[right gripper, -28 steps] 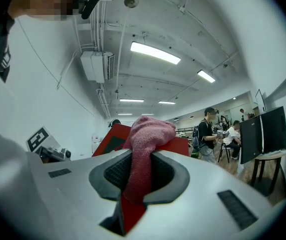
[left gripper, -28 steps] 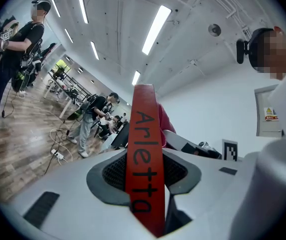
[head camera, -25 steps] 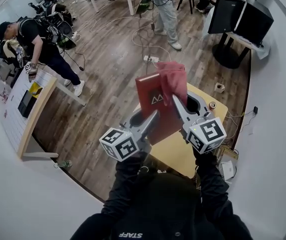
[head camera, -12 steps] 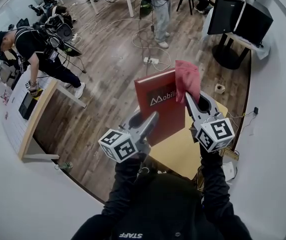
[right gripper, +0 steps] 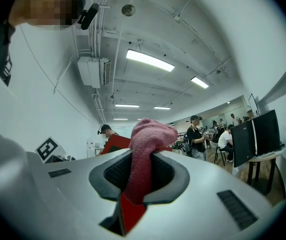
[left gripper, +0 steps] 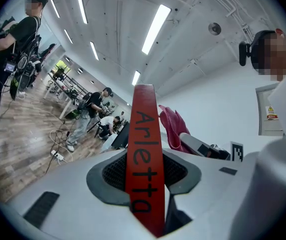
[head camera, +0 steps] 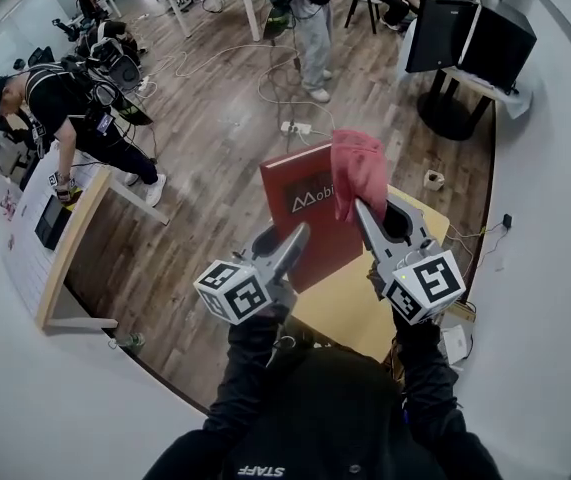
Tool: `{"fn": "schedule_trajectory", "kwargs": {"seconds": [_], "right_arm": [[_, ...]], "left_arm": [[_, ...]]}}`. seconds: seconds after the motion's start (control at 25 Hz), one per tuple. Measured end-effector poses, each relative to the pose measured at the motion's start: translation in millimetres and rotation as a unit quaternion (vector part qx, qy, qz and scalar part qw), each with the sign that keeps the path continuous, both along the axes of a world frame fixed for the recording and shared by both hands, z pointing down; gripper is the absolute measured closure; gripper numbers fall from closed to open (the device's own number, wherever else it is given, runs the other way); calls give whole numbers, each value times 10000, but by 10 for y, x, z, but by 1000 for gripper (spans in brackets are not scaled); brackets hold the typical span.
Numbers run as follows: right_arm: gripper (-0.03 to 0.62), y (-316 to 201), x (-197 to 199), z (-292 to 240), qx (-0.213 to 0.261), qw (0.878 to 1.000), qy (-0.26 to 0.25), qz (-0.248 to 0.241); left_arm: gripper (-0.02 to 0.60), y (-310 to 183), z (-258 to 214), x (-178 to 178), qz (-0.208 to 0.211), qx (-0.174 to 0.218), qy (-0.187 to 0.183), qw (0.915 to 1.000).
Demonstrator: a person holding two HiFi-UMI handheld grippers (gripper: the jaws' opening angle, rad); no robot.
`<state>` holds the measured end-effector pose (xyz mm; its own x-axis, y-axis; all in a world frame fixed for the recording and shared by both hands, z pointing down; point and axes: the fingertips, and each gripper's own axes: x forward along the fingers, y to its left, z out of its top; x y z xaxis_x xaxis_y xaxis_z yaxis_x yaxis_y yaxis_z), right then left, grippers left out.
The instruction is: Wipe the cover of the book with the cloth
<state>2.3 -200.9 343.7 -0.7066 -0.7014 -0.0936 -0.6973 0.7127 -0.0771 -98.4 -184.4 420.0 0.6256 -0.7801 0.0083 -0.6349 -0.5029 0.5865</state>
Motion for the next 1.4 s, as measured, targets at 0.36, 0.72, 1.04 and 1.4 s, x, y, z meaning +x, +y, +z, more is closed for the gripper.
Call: {"fn": "schedule_trajectory", "kwargs": {"seconds": [0.36, 0.72, 1.04, 1.4], "right_arm": [[517, 313, -476, 23, 5, 9967, 52, -810], [516, 242, -562, 172, -213, 9952, 120, -945], [516, 52, -375, 323, -349, 9973, 218, -602], [516, -117, -214, 426, -443, 9982, 296, -283]], "left_arm": [[402, -84, -25, 118, 90, 29, -17, 10000], [402, -124, -84, 147, 185, 94, 25, 9998], [402, -146, -159, 185, 257, 178, 192, 9993], [402, -170, -182, 79, 257, 137, 310, 9991]]}}
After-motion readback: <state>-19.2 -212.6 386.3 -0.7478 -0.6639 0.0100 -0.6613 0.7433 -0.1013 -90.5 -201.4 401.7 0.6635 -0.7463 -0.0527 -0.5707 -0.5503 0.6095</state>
